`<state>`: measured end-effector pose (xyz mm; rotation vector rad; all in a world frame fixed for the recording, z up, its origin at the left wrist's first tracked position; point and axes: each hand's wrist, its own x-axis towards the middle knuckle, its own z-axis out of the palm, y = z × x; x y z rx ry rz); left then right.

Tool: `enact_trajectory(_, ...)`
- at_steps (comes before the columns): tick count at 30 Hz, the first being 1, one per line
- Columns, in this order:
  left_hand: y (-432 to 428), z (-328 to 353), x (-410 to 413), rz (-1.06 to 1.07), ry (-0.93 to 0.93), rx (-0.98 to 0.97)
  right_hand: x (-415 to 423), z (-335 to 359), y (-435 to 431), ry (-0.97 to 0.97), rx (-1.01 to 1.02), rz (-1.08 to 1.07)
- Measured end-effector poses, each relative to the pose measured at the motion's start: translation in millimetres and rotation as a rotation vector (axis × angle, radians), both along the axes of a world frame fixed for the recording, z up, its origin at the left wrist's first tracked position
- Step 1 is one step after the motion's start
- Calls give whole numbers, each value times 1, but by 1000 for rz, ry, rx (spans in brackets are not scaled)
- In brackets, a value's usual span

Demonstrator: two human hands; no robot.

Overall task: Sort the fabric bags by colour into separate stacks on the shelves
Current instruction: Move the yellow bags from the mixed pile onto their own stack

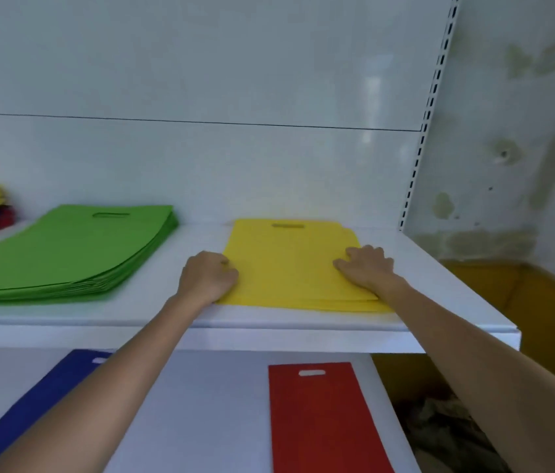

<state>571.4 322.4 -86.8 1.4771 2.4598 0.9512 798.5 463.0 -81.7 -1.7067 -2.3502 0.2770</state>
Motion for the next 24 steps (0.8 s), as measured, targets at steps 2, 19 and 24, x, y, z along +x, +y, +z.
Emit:
enact_trajectory(2,3,0,-2,13,-3,32,0,-3,1,93,25,-35)
enact_trajectory(19,2,10,-15,-70,-159,162,3,27,3,305,52,7)
enact_trajectory(24,-49,50,-56,-34,17,250,-94,58,-27,376,224,307)
